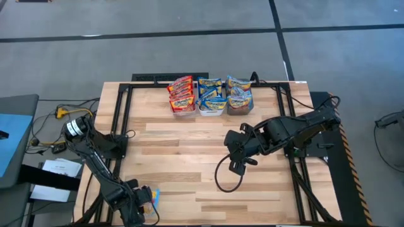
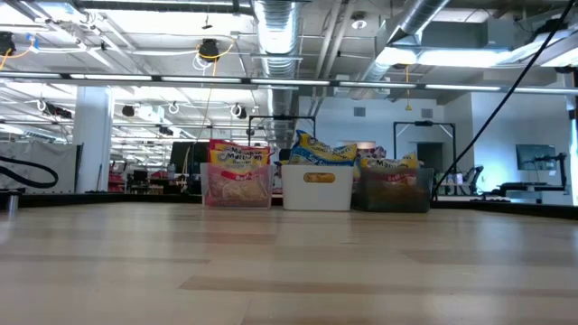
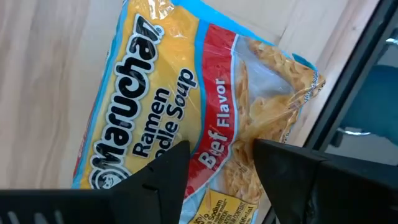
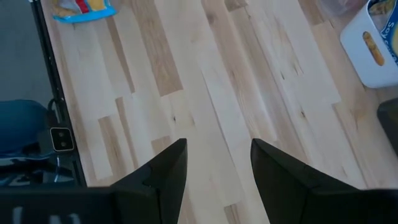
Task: Sort Maruchan noodles
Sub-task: Put the light blue noodle pack into the black bin
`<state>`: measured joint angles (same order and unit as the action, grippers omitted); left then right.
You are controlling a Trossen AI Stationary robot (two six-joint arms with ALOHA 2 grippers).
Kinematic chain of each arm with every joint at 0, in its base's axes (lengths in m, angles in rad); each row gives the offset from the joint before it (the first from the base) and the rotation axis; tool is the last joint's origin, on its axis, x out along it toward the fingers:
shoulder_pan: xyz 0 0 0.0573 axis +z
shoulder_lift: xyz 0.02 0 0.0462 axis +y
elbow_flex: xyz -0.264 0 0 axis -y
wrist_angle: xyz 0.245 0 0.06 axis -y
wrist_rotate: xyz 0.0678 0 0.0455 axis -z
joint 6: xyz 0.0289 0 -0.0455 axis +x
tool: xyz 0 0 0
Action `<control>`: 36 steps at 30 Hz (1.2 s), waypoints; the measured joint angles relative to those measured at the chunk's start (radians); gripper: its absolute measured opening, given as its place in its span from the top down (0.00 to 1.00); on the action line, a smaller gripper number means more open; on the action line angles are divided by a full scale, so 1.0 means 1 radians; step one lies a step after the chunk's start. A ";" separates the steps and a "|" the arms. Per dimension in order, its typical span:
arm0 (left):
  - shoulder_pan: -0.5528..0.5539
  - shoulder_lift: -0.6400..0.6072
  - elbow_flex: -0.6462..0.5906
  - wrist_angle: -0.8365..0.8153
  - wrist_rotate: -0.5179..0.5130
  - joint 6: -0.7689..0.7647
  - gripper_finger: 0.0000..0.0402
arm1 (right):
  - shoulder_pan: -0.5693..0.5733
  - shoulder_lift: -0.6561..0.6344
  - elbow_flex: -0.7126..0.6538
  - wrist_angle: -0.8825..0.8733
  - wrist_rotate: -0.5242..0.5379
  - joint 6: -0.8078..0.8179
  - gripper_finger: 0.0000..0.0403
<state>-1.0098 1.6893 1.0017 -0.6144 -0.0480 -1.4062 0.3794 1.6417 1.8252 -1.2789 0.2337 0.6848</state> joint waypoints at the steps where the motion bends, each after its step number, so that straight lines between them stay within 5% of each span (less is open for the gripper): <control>1: 0.000 -0.001 -0.007 0.003 -0.007 -0.003 0.57 | 0.000 0.000 0.000 0.000 0.000 0.006 0.50; 6: 0.010 0.004 -0.020 0.018 -0.047 0.039 0.65 | 0.000 0.000 0.000 0.000 0.001 0.048 0.50; 16: 0.071 0.011 -0.024 0.052 -0.116 0.188 0.98 | -0.032 0.000 0.000 0.000 0.003 0.081 0.50; 36: 0.431 0.016 -0.028 0.238 -0.093 0.723 1.00 | -0.131 0.000 0.000 -0.219 0.003 0.019 0.50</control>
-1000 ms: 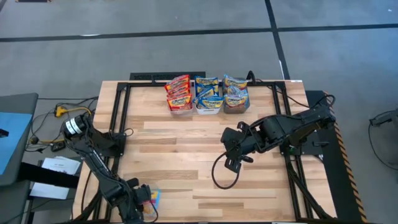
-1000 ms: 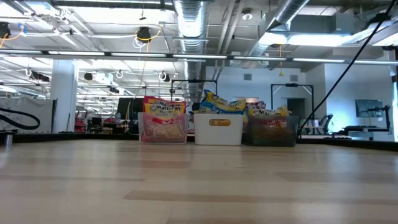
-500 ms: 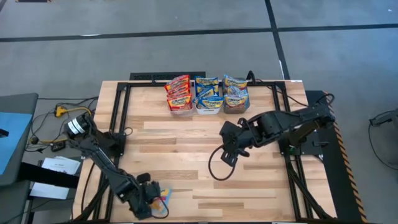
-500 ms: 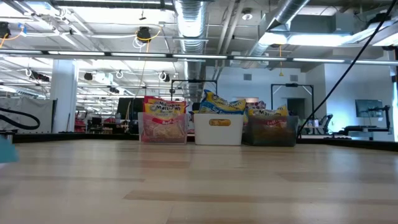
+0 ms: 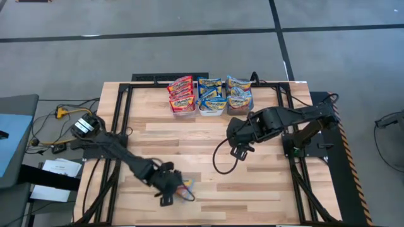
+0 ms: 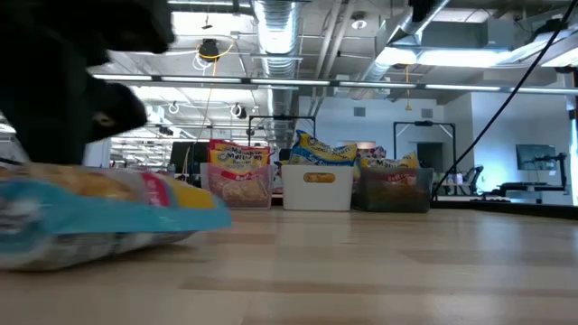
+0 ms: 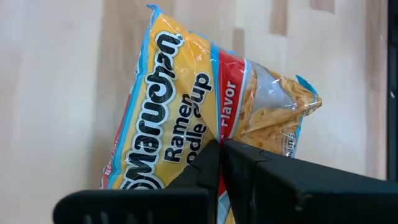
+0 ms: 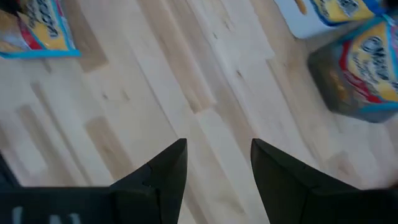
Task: Sort Maruchan noodles
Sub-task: Put the light blue noodle pack into the black bin
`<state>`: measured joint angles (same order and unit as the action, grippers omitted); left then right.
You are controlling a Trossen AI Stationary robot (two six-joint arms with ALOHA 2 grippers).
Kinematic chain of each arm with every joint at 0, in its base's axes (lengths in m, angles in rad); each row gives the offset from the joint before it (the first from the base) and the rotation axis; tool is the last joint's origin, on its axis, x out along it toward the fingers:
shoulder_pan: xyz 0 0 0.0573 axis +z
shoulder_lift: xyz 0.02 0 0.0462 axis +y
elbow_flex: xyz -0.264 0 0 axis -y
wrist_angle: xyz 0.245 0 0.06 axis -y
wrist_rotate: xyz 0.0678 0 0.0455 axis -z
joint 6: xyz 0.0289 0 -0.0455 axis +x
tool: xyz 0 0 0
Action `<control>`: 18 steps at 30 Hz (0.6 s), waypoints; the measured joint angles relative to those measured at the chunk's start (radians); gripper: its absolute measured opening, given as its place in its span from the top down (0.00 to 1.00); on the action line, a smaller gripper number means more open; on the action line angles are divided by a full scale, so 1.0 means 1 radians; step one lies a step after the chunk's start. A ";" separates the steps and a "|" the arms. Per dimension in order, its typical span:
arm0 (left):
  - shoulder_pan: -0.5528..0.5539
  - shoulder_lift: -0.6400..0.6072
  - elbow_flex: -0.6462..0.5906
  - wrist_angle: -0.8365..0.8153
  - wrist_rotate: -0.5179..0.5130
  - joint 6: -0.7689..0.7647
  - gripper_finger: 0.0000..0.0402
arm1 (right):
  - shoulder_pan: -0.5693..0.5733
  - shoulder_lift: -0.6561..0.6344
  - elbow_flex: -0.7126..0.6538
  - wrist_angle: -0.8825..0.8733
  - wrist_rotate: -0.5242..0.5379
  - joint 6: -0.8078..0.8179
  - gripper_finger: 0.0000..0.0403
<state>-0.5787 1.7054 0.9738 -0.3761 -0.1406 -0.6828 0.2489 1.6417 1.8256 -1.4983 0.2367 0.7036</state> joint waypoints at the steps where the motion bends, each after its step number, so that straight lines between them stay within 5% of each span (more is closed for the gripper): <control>1: 0.020 0.000 0.003 0.004 0.013 0.022 1.00 | -0.005 0.000 0.000 -0.015 0.000 -0.007 0.50; 9: 0.124 0.002 0.073 -0.007 0.067 0.190 1.00 | -0.030 -0.001 -0.005 -0.071 0.012 -0.032 0.50; 18: 0.227 0.001 0.081 -0.007 0.077 0.310 1.00 | 0.024 -0.013 -0.194 -0.041 0.017 0.047 0.50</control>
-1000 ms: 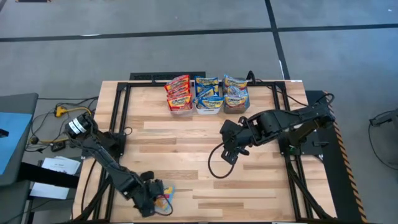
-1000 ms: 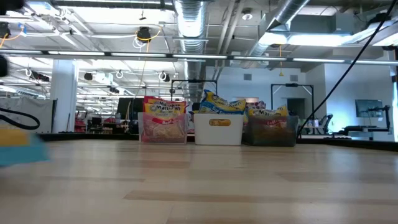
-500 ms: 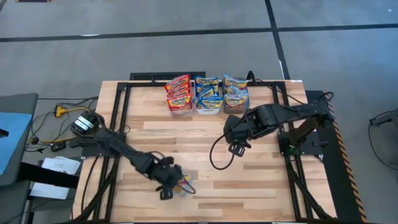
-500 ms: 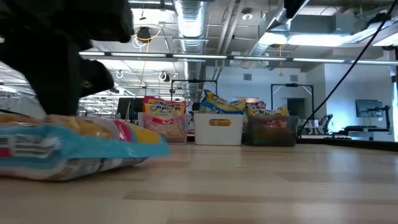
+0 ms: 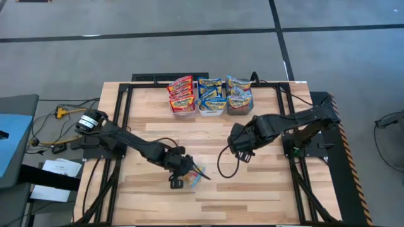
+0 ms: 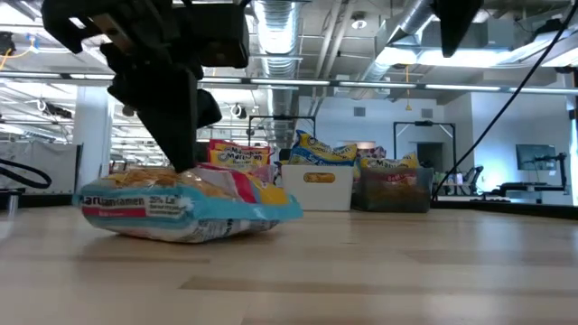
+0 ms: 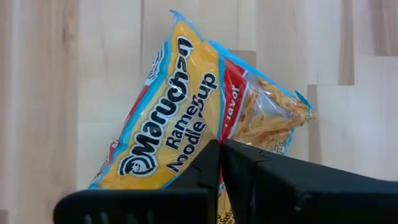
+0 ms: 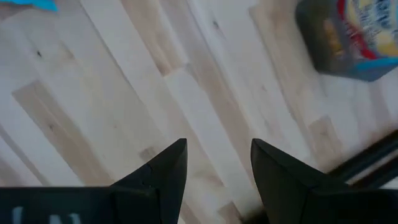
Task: Sort Maruchan noodles
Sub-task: Put the light blue noodle pack into the black bin
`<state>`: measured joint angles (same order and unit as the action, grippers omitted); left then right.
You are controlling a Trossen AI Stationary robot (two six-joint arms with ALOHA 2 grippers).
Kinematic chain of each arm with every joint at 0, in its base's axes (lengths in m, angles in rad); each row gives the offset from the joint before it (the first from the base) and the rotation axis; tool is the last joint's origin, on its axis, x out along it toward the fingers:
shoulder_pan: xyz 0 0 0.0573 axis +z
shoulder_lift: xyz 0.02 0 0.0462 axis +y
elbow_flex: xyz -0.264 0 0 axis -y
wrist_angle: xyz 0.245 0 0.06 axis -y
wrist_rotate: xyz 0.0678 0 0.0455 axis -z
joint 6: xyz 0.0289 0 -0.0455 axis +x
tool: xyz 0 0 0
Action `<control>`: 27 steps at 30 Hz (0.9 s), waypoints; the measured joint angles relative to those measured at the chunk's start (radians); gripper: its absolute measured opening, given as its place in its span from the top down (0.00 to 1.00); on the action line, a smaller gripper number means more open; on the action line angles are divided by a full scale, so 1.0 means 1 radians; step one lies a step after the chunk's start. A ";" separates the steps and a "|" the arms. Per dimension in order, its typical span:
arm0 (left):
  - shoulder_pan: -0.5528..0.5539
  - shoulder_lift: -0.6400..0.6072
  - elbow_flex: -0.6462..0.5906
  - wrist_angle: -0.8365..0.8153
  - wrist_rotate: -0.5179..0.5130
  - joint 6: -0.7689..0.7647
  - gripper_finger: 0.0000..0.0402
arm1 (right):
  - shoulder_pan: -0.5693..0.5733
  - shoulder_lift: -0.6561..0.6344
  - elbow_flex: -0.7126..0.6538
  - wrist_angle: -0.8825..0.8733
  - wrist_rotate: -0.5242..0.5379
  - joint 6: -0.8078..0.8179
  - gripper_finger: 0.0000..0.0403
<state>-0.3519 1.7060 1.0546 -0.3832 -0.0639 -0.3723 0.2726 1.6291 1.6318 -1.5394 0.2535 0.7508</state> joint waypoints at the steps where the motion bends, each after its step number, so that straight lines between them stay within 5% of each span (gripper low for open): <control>1: 0.006 -0.002 0.000 -0.004 0.000 0.012 1.00 | 0.008 0.000 -0.018 0.009 0.000 0.014 0.50; 27: 0.068 -0.045 0.004 0.027 -0.001 0.134 1.00 | 0.125 0.010 -0.417 0.905 -0.072 0.116 0.50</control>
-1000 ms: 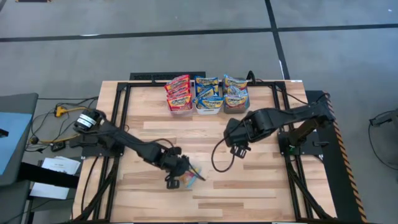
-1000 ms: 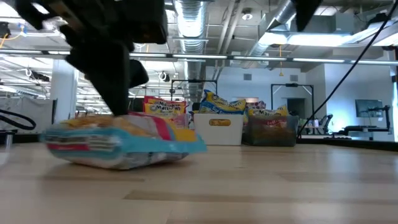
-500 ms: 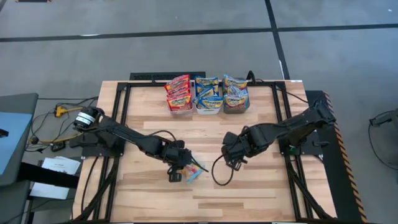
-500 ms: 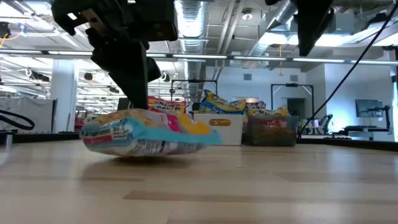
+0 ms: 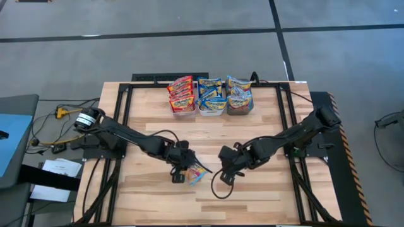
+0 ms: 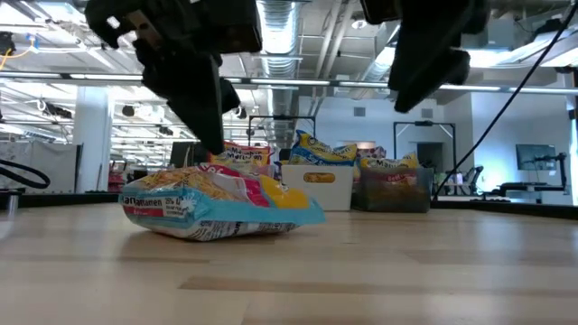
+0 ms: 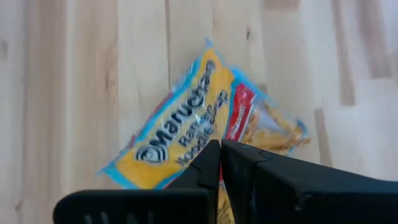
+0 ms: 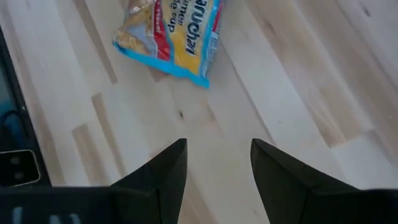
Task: Sort Maruchan noodles
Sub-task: Put the light blue noodle pack into the black bin
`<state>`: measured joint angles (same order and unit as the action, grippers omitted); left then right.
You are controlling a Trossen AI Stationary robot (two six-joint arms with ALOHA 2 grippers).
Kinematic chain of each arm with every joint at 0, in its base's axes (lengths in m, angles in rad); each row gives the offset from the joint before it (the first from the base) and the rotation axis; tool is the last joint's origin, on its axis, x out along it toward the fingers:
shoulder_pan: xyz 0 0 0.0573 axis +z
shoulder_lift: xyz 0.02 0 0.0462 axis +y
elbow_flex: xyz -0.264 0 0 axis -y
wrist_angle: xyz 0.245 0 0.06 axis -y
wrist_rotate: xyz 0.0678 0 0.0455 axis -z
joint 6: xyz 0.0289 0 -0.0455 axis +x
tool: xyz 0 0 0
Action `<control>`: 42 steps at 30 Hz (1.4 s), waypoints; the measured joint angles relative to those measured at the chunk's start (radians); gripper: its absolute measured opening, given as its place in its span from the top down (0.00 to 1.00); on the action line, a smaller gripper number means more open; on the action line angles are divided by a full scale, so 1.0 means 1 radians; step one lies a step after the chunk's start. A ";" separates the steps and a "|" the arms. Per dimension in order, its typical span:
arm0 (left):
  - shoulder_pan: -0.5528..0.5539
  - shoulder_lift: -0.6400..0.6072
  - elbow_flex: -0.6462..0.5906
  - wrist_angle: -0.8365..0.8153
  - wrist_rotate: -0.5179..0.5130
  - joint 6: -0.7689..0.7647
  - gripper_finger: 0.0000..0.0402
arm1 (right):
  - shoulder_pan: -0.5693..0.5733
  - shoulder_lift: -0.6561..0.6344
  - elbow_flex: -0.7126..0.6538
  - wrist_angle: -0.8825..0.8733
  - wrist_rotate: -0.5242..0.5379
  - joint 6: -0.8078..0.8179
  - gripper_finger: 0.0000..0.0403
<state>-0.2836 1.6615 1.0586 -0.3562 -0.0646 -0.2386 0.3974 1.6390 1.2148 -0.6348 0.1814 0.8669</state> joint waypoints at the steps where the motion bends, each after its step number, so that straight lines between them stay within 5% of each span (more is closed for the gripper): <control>1: 0.001 -0.011 0.000 0.004 -0.003 0.001 1.00 | -0.002 0.000 -0.014 0.025 0.000 0.000 0.50; 26: 0.038 -0.525 0.001 -0.230 -0.238 -0.054 1.00 | -0.159 0.036 -0.063 0.423 0.007 -0.169 0.39; 42: 0.038 -0.592 -0.001 -0.315 -0.288 -0.081 1.00 | -0.202 0.201 -0.053 0.587 -0.064 -0.055 0.39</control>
<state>-0.2459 1.0695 1.0580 -0.6717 -0.3531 -0.3195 0.1959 1.8403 1.1619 -0.0475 0.1172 0.8116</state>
